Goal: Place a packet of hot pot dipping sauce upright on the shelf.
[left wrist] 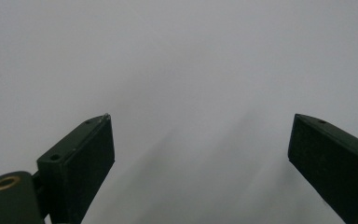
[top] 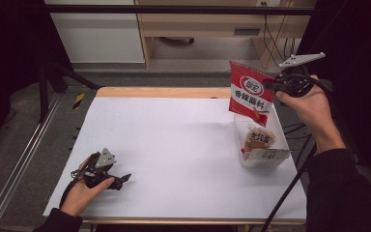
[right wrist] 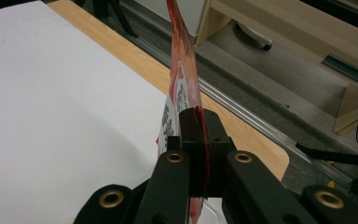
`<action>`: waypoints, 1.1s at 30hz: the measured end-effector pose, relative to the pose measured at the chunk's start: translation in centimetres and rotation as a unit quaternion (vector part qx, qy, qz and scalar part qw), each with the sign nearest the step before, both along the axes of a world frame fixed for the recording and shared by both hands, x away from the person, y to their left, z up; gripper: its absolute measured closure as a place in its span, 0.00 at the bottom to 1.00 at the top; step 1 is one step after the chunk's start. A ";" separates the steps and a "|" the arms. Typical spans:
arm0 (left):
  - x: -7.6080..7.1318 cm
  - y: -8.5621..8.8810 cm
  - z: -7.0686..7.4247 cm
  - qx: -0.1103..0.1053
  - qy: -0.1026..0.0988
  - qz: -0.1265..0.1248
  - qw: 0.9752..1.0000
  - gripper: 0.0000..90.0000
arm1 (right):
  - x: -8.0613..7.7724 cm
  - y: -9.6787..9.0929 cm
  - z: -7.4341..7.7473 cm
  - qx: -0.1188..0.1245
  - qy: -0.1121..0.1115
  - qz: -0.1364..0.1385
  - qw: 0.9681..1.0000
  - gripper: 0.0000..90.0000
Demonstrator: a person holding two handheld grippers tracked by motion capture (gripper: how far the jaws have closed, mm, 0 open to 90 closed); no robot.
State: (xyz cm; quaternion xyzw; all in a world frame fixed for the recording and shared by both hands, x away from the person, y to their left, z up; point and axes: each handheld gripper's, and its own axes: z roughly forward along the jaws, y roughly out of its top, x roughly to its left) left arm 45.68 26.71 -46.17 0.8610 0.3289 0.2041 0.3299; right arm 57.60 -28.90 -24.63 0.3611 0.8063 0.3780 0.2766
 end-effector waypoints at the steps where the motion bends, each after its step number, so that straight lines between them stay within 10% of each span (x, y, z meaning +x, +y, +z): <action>1: 0.0 0.0 0.0 0.000 0.000 0.000 1.000 0.08 | -0.1 -0.2 -0.1 0.000 0.000 -0.002 1.000 1.00; 33: 0.0 -0.2 -0.2 0.005 0.006 -0.006 1.000 0.08 | -0.1 -3.7 -5.4 0.030 0.033 -0.035 0.998 1.00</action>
